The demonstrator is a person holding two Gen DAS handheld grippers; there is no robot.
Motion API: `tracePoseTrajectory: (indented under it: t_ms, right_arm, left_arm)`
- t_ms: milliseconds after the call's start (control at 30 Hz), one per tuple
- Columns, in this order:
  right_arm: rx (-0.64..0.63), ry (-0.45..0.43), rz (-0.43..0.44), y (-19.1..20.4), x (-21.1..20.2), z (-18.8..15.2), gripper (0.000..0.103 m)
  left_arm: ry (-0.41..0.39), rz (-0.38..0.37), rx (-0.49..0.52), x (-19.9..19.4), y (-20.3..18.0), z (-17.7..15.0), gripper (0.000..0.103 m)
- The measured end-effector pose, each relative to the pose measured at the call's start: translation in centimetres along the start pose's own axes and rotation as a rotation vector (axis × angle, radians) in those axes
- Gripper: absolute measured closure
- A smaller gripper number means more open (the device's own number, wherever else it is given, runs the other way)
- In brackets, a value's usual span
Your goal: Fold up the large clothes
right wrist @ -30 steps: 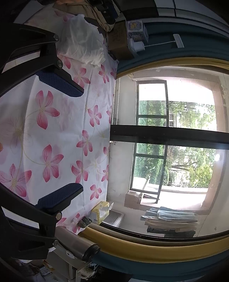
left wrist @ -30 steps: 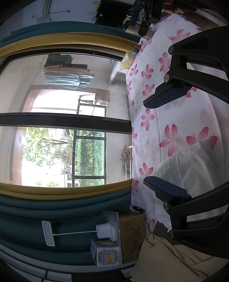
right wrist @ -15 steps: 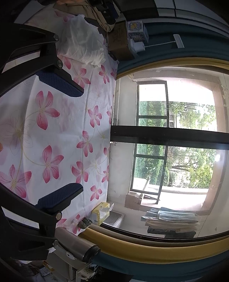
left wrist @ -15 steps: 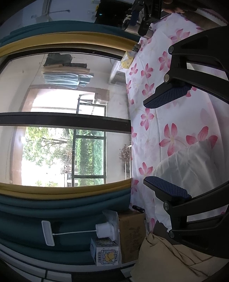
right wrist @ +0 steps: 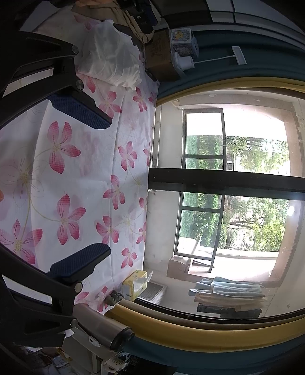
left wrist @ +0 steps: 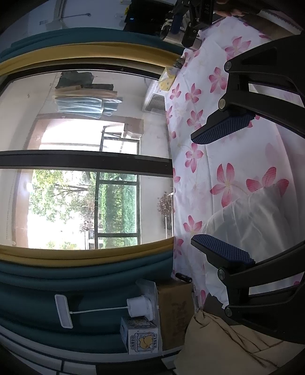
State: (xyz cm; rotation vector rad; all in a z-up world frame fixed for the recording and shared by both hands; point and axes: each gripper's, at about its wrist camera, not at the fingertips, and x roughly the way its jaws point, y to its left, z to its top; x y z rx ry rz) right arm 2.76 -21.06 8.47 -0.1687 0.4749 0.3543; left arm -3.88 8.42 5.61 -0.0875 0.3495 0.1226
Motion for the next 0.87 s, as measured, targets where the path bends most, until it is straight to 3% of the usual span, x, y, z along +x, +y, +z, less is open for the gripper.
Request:
tracePoseTrajectory:
  t_ms: [867]
  right_arm:
    - [-0.004,0.017,0.003,-0.32,0.74,-0.03,0.006]
  left_arm:
    - [0.024,-0.011,-0.012,0.74,0.45,-0.24,0.021]
